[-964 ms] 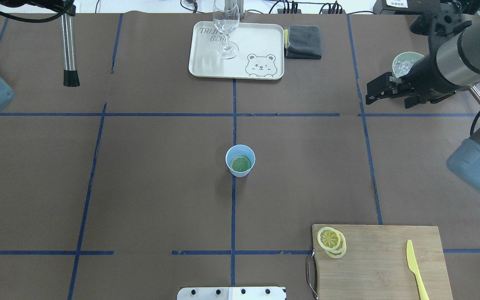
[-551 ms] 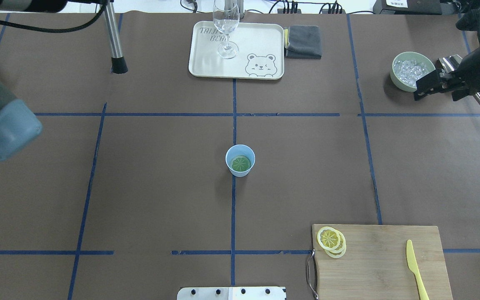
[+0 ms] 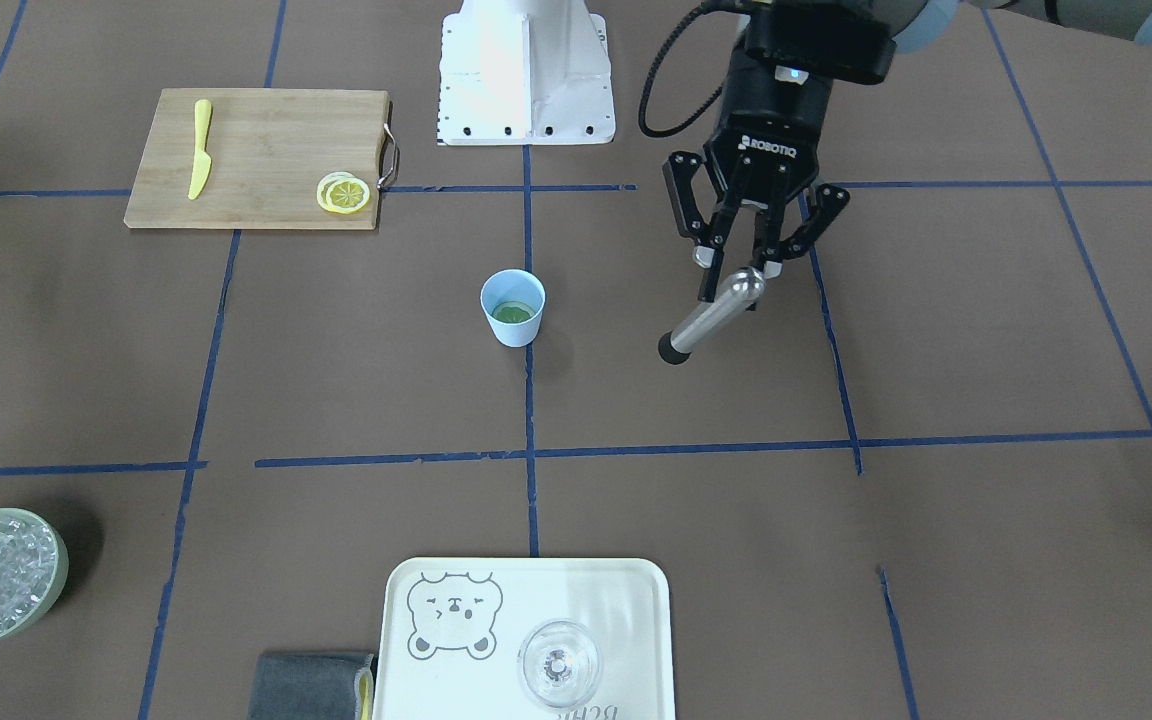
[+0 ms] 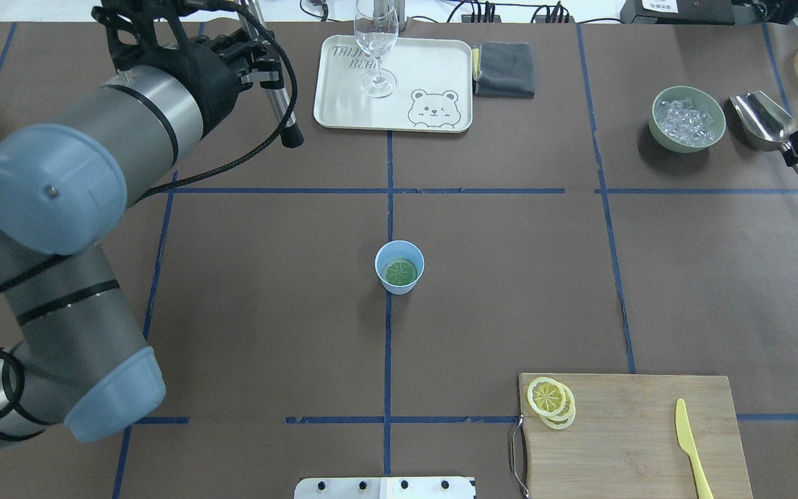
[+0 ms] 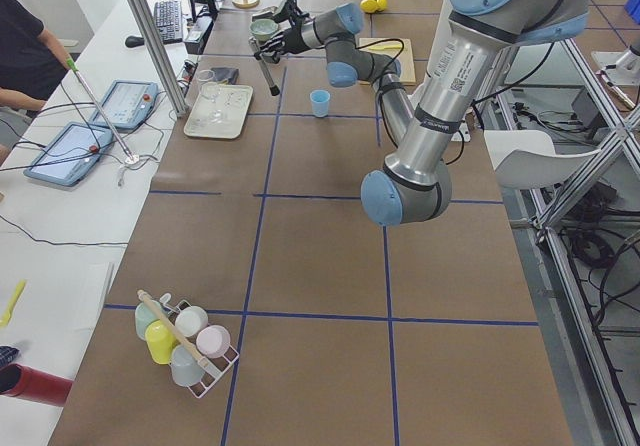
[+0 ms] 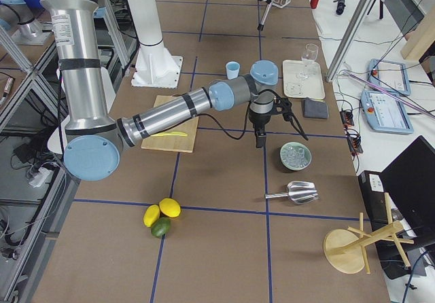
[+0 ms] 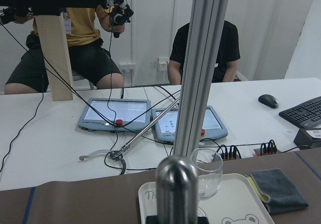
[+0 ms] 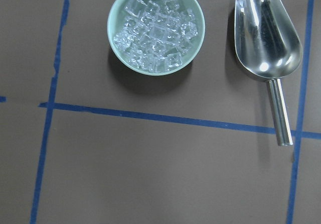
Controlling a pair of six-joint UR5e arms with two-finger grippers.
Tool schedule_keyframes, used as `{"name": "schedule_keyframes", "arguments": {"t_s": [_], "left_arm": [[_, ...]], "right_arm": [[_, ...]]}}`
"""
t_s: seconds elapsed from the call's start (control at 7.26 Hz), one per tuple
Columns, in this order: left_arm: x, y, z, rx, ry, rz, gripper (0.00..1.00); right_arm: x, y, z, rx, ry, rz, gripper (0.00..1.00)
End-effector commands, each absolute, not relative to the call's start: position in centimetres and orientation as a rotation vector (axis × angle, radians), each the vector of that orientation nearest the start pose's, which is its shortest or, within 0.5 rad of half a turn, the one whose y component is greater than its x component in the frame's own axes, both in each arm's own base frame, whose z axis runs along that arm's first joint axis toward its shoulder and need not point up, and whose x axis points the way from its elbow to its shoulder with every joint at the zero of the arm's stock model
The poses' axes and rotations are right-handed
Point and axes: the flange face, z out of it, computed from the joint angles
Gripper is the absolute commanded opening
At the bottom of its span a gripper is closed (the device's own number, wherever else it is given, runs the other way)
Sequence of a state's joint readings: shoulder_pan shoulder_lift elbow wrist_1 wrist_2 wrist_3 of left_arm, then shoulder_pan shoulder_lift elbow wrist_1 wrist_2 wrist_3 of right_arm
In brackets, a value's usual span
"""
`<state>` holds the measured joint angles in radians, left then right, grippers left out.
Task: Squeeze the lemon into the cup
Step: 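Lift the muddler and carry it over the blue cup while the right arm withdraws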
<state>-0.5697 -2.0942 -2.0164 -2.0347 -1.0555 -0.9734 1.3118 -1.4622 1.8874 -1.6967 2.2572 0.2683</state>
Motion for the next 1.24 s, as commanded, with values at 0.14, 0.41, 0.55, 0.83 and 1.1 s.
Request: {"name": "schedule_keyframes", "arguments": {"t_s": [0.14,0.41,0.55,0.83,1.1], "left_arm": [[41.2,-35.2,10.8,1.223,1.038,-0.499,0.00],[42.9,-32.7,8.9,1.284,0.995,-0.434,0.00],[45.0,-32.7,8.1,1.316,0.941,-0.362,0.00],[49.5,-33.6,9.0,1.332,0.911,-0.322,0.00],[50.4,-33.6,9.4,1.326,0.917,-0.311,0.00]], "right_arm": [[-0.5,-52.7,52.7,0.060,-0.784,-0.168,1.00],[0.5,-52.6,54.5,0.048,-0.793,-0.175,1.00],[0.5,-52.3,55.1,0.038,-0.791,-0.170,1.00],[0.5,-52.6,54.5,0.047,-0.791,-0.171,1.00],[0.5,-52.8,54.4,0.048,-0.790,-0.168,1.00]]}}
